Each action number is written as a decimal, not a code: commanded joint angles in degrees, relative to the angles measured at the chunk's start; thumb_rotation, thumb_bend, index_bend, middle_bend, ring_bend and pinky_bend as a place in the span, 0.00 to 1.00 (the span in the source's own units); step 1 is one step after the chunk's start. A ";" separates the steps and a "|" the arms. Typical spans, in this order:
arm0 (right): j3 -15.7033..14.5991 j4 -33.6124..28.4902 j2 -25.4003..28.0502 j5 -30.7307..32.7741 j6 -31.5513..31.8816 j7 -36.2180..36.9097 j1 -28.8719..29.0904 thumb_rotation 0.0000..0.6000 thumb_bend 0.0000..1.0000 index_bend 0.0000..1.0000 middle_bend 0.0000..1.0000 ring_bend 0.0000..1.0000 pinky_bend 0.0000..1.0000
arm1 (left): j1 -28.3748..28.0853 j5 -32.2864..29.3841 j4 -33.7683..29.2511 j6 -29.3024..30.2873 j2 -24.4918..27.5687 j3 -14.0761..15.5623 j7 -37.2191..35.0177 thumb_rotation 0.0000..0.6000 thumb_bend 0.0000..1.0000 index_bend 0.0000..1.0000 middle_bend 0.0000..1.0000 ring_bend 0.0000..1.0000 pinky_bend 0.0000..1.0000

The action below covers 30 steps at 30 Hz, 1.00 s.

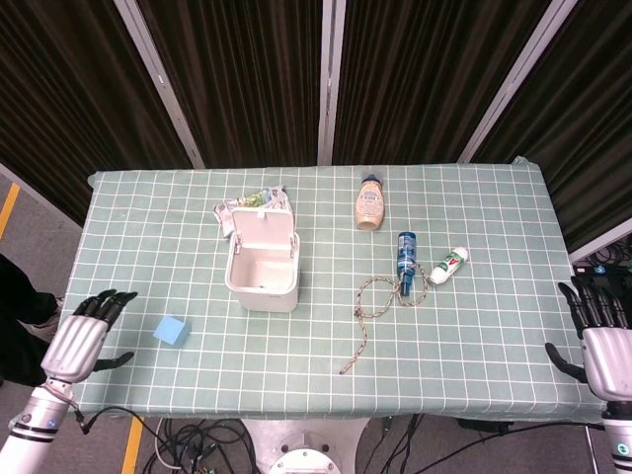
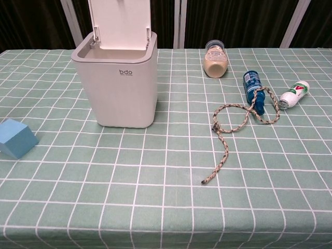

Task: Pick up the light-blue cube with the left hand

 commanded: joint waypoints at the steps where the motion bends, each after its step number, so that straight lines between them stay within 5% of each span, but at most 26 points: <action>1: 0.04 0.10 0.25 0.26 0.03 0.32 -0.14 1.00 0.18 0.00 0.00 0.00 0.00 | -1.48 0.81 0.56 -2.82 -1.69 1.11 1.03 1.00 0.00 0.14 0.17 0.12 0.22; 21: 0.15 0.82 -0.18 1.29 -0.92 0.81 -0.01 1.00 0.18 0.00 0.00 0.00 0.00 | -7.07 -1.28 8.34 -11.24 -9.39 0.63 1.41 1.00 0.03 0.15 0.17 0.12 0.23; 30: 0.20 1.55 -0.36 1.98 -1.45 1.39 -0.02 1.00 0.18 0.00 0.00 0.00 0.00 | -8.50 -2.83 10.73 -12.90 -10.98 0.24 2.45 1.00 0.16 0.26 0.26 0.21 0.38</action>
